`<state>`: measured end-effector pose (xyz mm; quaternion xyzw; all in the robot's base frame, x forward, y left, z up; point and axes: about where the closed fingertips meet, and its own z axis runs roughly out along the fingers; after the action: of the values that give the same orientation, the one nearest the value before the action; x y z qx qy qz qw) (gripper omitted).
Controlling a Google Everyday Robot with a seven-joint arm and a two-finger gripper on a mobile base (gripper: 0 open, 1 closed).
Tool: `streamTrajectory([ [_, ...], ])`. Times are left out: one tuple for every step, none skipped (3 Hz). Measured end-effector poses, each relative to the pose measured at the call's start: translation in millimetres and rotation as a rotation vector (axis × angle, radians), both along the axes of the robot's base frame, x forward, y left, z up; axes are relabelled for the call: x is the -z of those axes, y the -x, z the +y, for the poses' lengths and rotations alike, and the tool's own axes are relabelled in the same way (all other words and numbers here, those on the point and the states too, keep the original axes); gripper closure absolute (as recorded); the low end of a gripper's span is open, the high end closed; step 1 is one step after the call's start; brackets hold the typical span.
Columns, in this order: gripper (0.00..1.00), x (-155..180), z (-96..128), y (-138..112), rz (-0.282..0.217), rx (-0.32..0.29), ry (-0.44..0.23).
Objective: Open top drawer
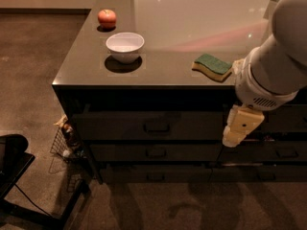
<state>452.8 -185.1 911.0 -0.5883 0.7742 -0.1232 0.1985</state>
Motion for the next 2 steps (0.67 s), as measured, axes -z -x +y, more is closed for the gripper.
streamTrajectory([
  [0.00, 0, 0, 0, 0.001, 0.000, 0.000],
  [0.00, 24, 16, -7, 0.020, -0.031, -0.010],
])
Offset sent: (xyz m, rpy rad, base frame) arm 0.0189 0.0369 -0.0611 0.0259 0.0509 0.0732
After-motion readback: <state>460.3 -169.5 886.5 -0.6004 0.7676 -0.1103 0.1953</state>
